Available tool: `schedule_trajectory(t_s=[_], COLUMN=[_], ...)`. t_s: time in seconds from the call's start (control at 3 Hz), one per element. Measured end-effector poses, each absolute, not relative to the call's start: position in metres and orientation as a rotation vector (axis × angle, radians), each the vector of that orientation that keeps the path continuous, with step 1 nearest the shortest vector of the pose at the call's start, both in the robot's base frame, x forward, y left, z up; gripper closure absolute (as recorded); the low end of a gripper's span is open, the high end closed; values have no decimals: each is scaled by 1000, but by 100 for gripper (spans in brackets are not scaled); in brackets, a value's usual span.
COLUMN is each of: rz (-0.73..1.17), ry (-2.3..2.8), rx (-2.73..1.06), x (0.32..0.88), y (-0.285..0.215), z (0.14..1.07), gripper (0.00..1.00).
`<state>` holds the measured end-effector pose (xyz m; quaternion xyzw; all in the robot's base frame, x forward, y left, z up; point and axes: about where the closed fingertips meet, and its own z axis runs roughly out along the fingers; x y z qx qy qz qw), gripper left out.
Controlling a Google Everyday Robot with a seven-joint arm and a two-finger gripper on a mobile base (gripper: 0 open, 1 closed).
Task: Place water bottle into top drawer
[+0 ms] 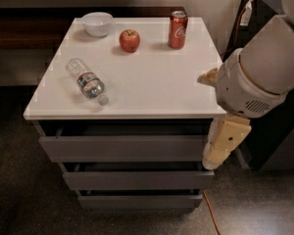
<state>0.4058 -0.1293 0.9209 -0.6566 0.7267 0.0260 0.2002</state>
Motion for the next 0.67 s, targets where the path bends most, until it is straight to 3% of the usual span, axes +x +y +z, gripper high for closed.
schedule_trajectory(t_s=[0.67], rz=[176], ry=[1941], rx=[-1896], x=[395], y=[-79], z=[854], gripper=[0])
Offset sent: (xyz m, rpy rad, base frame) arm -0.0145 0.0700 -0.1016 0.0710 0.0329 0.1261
